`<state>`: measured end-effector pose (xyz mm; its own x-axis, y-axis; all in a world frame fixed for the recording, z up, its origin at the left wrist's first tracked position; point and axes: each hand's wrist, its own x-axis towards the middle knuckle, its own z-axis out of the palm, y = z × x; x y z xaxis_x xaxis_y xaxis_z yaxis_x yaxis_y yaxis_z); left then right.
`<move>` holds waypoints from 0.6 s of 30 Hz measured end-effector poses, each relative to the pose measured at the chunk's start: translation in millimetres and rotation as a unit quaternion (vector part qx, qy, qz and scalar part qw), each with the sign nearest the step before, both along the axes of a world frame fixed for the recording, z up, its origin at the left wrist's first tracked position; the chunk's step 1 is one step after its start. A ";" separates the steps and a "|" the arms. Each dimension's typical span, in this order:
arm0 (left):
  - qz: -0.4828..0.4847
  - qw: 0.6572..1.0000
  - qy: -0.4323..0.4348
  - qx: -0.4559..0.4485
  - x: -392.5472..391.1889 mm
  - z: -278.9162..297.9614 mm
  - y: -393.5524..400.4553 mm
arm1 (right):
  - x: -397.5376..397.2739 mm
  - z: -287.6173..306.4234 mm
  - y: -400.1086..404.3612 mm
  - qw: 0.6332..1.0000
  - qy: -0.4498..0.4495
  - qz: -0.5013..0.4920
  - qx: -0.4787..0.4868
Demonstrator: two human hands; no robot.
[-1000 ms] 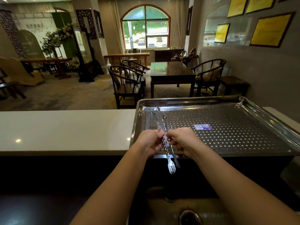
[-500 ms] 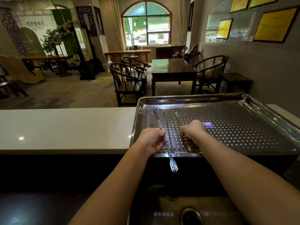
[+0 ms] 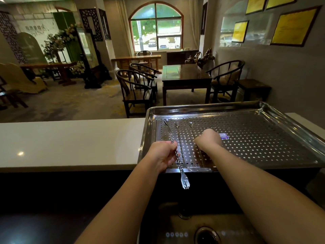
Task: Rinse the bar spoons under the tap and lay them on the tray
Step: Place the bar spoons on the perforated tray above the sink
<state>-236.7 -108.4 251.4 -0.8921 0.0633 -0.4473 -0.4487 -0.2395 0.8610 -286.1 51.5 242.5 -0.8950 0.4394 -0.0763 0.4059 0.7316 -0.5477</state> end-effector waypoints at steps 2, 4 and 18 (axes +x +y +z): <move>-0.003 1.000 0.001 -0.001 0.5 0.1 0.9 | 2.7 0.3 -0.5 1.000 0.001 0.005 0.018; -0.001 1.000 0.000 0.004 0.4 -0.5 1.2 | 6.0 4.4 -1.4 1.000 0.022 0.008 0.016; -0.007 0.999 0.015 0.029 4.5 1.1 2.9 | 57.7 26.1 -25.4 0.922 -0.029 0.204 -0.327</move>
